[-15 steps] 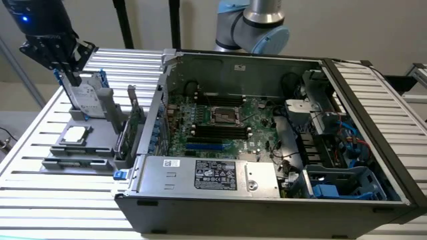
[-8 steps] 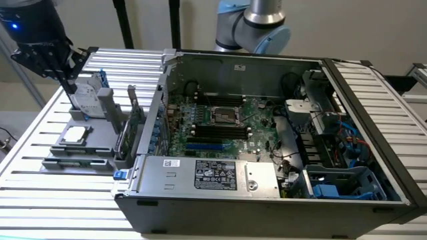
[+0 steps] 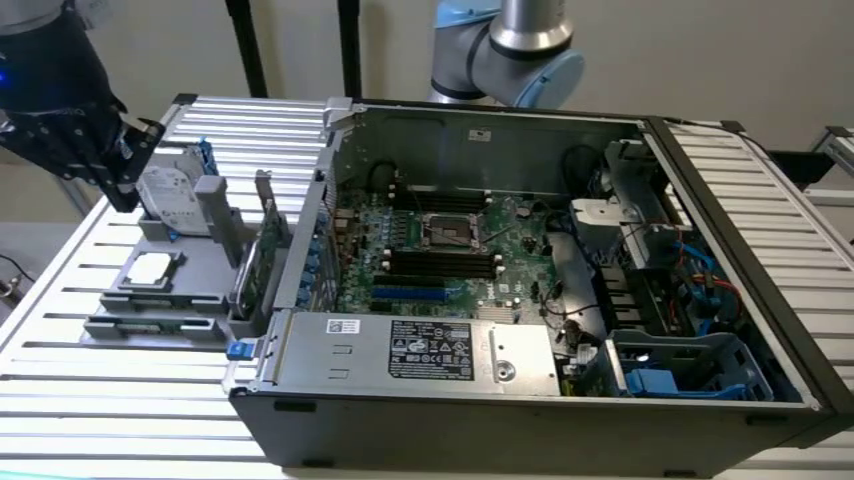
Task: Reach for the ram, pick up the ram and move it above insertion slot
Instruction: 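Reach for the ram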
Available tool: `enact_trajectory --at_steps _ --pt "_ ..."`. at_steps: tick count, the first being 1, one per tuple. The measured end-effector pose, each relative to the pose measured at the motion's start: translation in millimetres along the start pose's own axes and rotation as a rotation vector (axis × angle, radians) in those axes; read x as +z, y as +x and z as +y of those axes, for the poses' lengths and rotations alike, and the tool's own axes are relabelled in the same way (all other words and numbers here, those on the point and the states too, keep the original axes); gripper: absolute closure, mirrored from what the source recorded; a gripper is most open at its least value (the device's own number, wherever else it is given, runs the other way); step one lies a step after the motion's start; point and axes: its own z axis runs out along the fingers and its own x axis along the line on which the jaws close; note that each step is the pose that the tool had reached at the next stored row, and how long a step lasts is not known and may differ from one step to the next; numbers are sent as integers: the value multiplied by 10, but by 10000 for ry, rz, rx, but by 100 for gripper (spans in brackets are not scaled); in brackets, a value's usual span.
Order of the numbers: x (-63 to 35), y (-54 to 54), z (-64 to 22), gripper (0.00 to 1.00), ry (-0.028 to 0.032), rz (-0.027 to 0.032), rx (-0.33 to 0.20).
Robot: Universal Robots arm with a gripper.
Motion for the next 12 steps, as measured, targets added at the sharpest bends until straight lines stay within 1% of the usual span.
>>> enact_trajectory --at_steps 2,4,9,10,12 --pt "-2 3 -90 89 1 0 1" --pt "-2 9 -151 89 4 -1 0" --pt "-2 10 -164 89 5 0 -8" --pt "-2 11 -164 89 5 3 -91" --pt "-3 12 -165 89 6 18 -453"
